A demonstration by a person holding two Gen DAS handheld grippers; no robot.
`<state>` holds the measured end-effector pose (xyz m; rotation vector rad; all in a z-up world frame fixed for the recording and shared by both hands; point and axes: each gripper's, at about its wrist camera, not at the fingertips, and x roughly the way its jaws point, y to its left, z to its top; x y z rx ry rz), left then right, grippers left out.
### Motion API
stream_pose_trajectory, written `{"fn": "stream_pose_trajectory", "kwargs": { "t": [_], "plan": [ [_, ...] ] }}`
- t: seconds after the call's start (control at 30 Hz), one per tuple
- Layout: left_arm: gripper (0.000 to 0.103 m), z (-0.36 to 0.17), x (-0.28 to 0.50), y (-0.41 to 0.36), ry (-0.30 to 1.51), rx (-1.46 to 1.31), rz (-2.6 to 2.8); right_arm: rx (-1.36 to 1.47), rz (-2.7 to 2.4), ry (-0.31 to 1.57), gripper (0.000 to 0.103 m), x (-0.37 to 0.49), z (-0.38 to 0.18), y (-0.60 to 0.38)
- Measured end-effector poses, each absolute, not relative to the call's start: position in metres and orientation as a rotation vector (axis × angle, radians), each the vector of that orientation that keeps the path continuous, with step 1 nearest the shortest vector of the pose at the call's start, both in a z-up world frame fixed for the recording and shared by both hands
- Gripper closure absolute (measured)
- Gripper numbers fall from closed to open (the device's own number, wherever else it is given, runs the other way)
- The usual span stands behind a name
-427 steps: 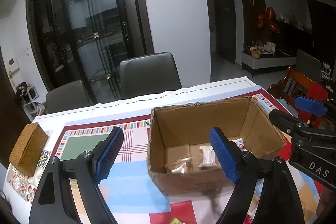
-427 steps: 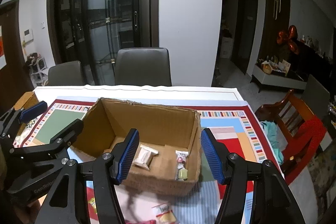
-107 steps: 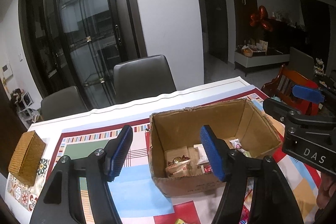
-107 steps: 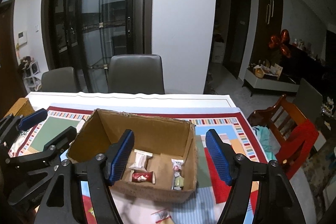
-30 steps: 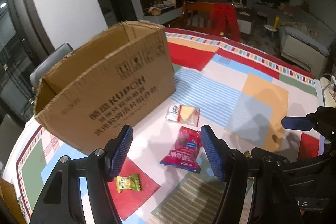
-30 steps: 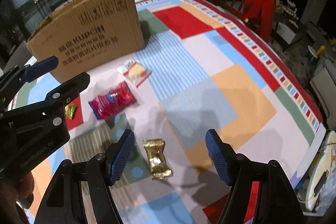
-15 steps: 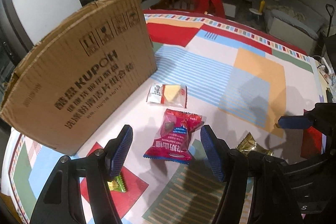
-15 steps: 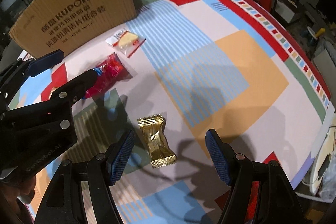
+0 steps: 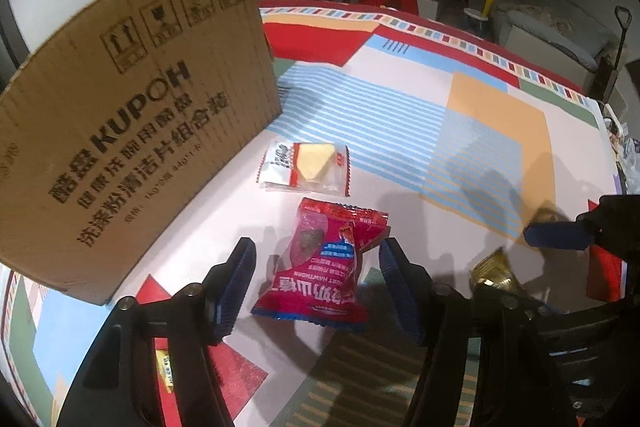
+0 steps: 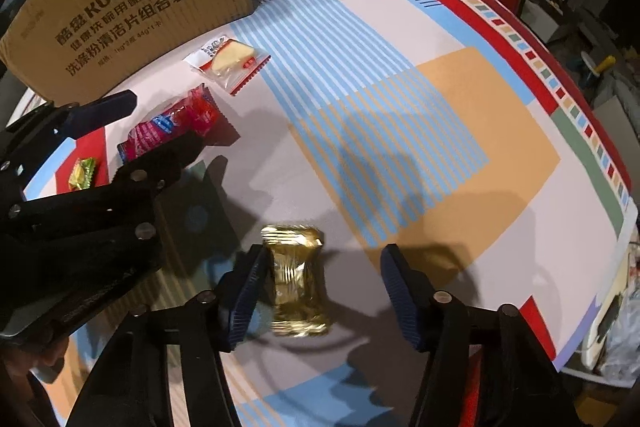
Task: Organize snacks
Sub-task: 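Close the left tool on the pink bag while the right tool grasps the gold candy, then lift the pink bag and gold candy and carry both over the cardboard box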
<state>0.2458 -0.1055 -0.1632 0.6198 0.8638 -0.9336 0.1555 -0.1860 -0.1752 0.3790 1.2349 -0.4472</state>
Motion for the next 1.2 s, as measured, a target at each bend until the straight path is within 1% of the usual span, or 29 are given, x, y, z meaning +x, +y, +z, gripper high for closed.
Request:
{"fn": "stream_pose_trajectory", "kwargs": {
  "t": [0.07,0.13,0.17,0.37,0.4,0.5,0.53,0.8,1.2],
  "plan": [
    [0.048,-0.166,0.246,-0.106,0.875,0.621,-0.939,0.369,-0.444,1.229,0.055,0.157,-0.174,-0.186],
    [0.055,-0.17,0.245,-0.108,0.882,0.626,-0.941,0.358,-0.435,1.224,0.07,0.158,-0.172,-0.184],
    [0.057,-0.172,0.245,-0.108,0.886,0.628,-0.942,0.354,-0.43,1.222,0.072,0.158,-0.171,-0.183],
    [0.058,-0.173,0.242,-0.107,0.89,0.61,-0.941,0.37,-0.412,1.214,0.077,0.159,-0.172,-0.181],
    [0.058,-0.173,0.242,-0.106,0.89,0.606,-0.939,0.373,-0.409,1.212,0.084,0.159,-0.172,-0.182],
    [0.062,-0.173,0.241,-0.106,0.889,0.596,-0.93,0.383,-0.398,1.209,0.084,0.16,-0.171,-0.186],
    [0.067,-0.172,0.241,-0.105,0.89,0.586,-0.921,0.387,-0.394,1.207,0.084,0.16,-0.172,-0.188],
    [0.068,-0.17,0.24,-0.098,0.904,0.554,-0.875,0.421,-0.369,1.199,0.085,0.161,-0.172,-0.197],
    [0.068,-0.154,0.236,-0.083,0.908,0.456,-0.75,0.405,-0.316,1.145,0.085,0.158,-0.155,-0.196]
  ]
}}
